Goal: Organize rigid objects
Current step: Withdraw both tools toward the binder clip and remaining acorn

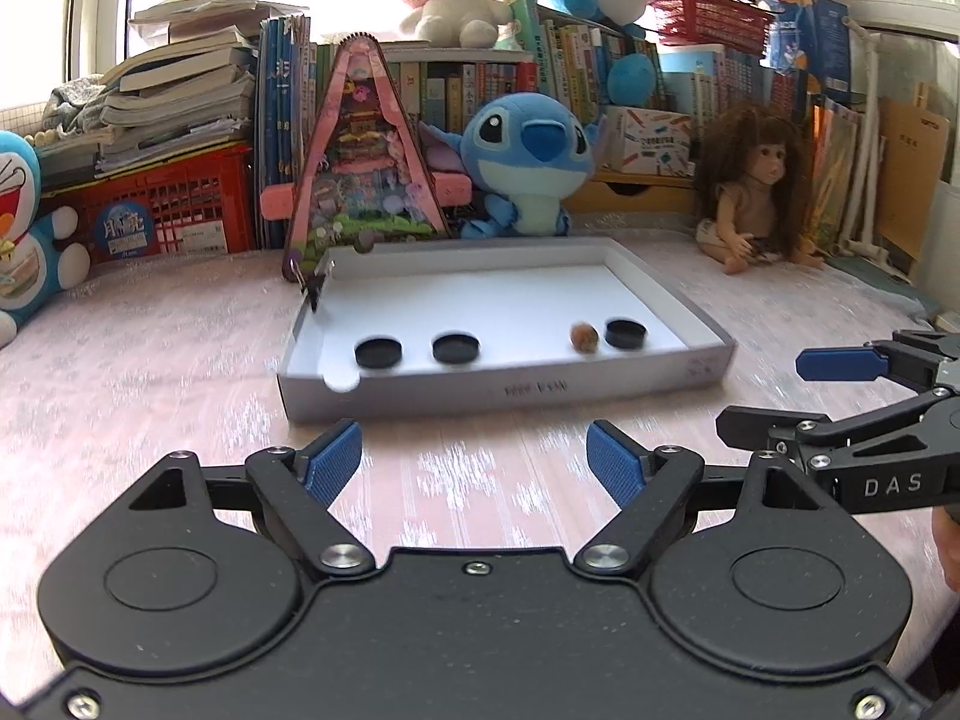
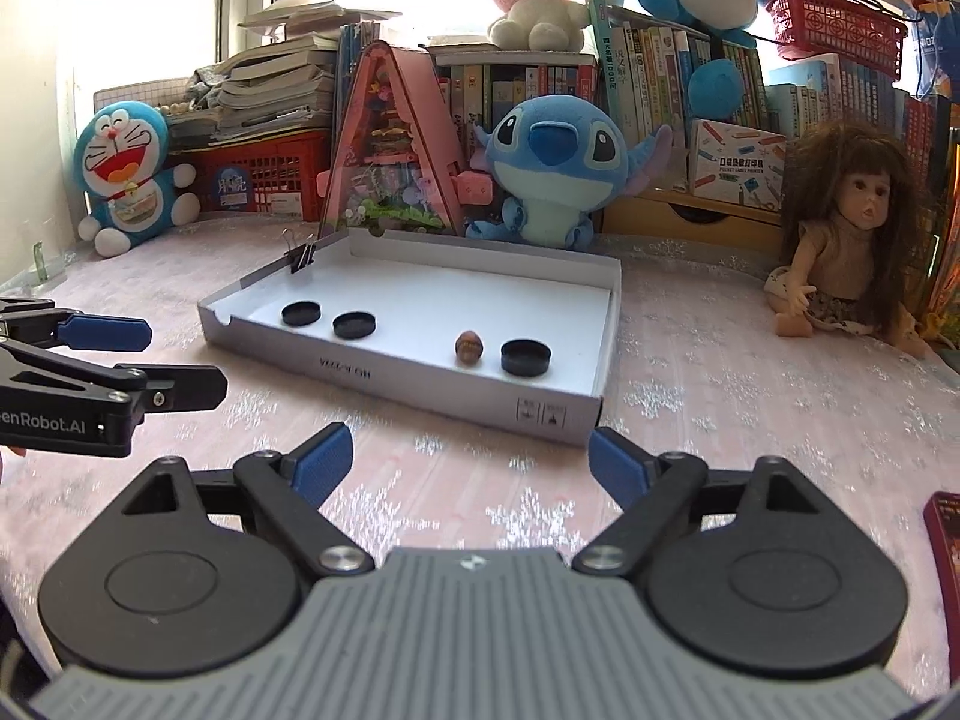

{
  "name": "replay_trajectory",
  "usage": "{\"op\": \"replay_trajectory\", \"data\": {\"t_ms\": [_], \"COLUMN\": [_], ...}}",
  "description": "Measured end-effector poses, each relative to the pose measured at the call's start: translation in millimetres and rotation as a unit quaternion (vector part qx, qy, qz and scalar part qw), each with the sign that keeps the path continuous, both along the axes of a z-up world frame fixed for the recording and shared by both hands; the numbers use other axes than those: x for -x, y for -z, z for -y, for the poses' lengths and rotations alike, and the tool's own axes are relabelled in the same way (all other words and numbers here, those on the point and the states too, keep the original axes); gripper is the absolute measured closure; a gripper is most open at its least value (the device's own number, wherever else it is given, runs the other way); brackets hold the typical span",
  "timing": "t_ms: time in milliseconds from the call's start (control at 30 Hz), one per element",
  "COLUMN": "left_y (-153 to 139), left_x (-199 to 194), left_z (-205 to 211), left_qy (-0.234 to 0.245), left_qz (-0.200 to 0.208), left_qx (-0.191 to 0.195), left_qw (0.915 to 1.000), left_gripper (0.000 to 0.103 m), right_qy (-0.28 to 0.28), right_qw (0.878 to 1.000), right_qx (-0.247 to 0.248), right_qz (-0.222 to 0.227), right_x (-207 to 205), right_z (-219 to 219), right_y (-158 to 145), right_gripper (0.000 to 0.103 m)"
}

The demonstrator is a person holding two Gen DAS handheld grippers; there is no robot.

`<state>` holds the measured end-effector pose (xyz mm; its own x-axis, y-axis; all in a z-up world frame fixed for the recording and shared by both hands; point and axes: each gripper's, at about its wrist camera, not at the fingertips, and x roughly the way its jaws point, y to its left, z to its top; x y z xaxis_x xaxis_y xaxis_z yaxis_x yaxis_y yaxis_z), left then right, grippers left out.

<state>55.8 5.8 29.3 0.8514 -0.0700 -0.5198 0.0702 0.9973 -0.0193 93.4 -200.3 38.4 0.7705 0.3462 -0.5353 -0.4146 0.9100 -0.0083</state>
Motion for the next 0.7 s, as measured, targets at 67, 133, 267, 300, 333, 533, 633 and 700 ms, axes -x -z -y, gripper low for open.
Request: {"op": "replay_trajectory", "data": {"t_ms": [67,133,267,300,333,533,633,700], "left_y": [4.4,8.7,15.5,16.7,18.5,29.2,30.6,31.0], "left_x": [9.9,18.7,33.7,36.9,40.3,52.8,57.3,61.0], "left_z": [0.3,0.8,2.8,2.8,3.8,-1.8,-8.8,-11.7], "left_qy": [0.005,0.014,0.025,0.028,0.031,0.032,0.043,0.049], "left_qz": [-0.003,-0.006,-0.005,-0.005,-0.004,-0.01,-0.016,-0.018], "left_qx": [0.003,0.004,-0.003,-0.004,-0.006,-0.018,-0.01,-0.007], "left_qw": [1.0,0.9999,0.9997,0.9996,0.9995,0.9993,0.9989,0.9986], "left_gripper": [0.022,0.022,0.022,0.022,0.022,0.037,0.043,0.047], "right_qy": [0.001,0.006,0.016,0.019,0.022,0.033,0.035,0.039], "right_qw": [1.0,1.0,1.0,1.0,1.0,0.999,0.999,0.999], "right_qx": [0.006,0.009,0.012,0.013,0.013,0.023,0.023,0.015], "right_qz": [-0.001,0.001,-0.005,-0.006,-0.007,-0.006,-0.001,0.011], "right_x": [7.5,15.7,25.1,26.7,28.0,34.3,38.7,43.0], "right_z": [2.3,4.8,9.8,11.3,13.4,24.7,30.8,35.3], "right_y": [4.8,11.3,20.9,22.3,23.8,26.9,26.5,24.7], "right_gripper": [0.01,0.01,0.01,0.01,0.01,0.01,0.01,0.01]}}
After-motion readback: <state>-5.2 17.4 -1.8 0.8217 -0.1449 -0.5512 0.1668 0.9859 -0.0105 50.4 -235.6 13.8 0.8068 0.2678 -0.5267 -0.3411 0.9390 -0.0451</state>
